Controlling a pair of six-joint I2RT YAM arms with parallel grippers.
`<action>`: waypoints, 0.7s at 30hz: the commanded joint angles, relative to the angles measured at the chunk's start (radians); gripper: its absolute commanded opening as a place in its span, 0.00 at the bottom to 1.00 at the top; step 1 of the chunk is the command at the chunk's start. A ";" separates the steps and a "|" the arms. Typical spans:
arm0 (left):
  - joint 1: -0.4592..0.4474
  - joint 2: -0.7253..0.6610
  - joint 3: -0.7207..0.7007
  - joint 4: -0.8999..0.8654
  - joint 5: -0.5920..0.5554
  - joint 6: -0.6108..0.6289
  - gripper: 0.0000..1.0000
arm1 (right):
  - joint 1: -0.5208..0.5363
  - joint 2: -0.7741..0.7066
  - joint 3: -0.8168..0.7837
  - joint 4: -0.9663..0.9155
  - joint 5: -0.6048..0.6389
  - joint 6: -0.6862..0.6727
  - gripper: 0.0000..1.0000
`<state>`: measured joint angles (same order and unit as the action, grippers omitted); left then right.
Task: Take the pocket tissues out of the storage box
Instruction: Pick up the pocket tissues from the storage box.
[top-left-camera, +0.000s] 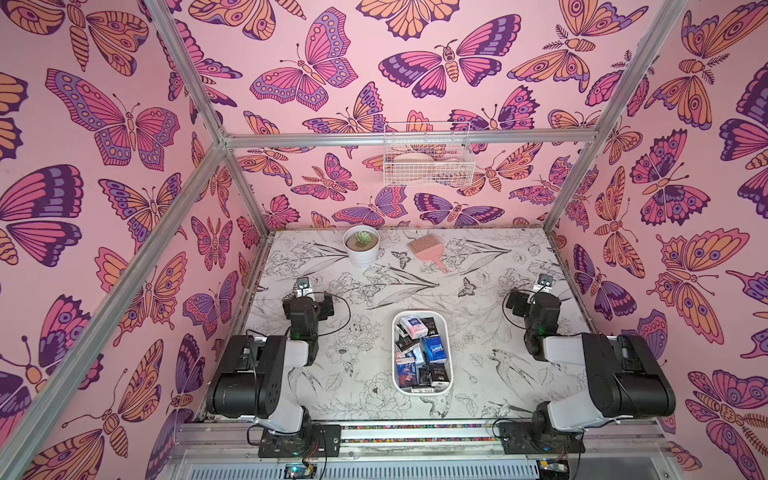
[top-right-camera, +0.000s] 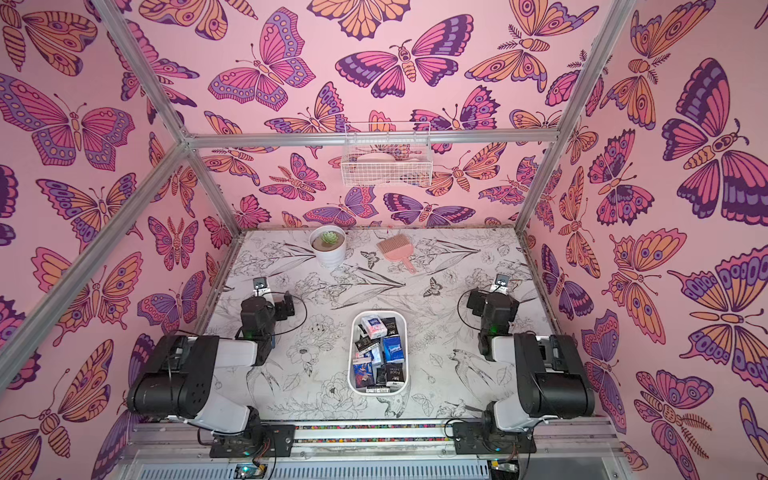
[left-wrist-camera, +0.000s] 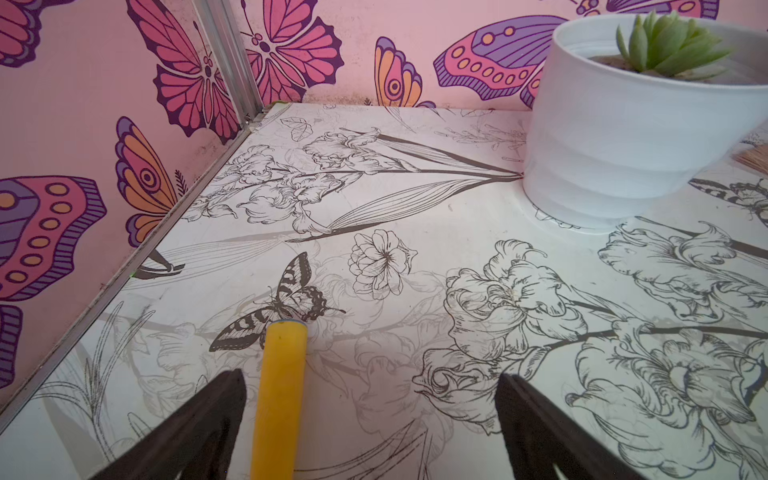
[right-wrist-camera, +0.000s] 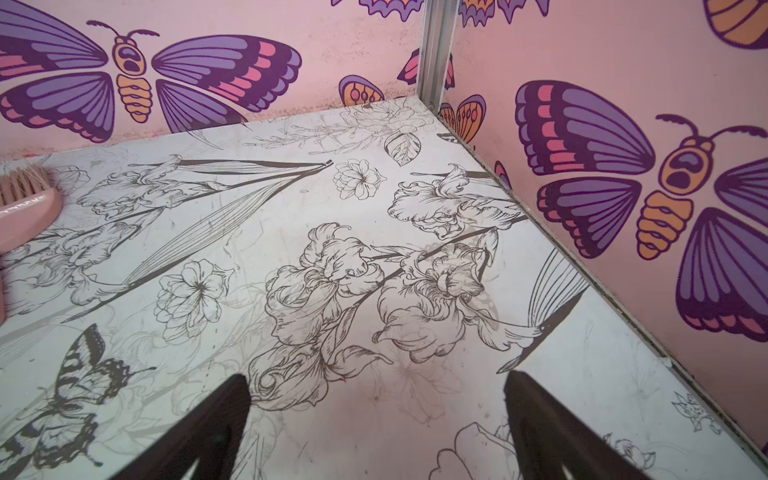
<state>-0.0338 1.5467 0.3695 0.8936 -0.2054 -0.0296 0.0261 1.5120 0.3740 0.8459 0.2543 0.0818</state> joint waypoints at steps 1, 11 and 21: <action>0.002 0.001 -0.001 0.018 0.008 0.008 1.00 | -0.001 -0.014 -0.003 0.014 0.011 0.017 0.99; 0.003 0.001 -0.001 0.015 0.009 0.007 1.00 | -0.001 -0.014 -0.003 0.014 0.011 0.018 0.99; 0.002 -0.001 0.000 0.018 0.020 0.013 1.00 | 0.000 -0.013 0.000 0.014 0.007 0.019 0.99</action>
<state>-0.0330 1.5467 0.3695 0.8936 -0.2050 -0.0296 0.0261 1.5120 0.3740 0.8459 0.2543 0.0822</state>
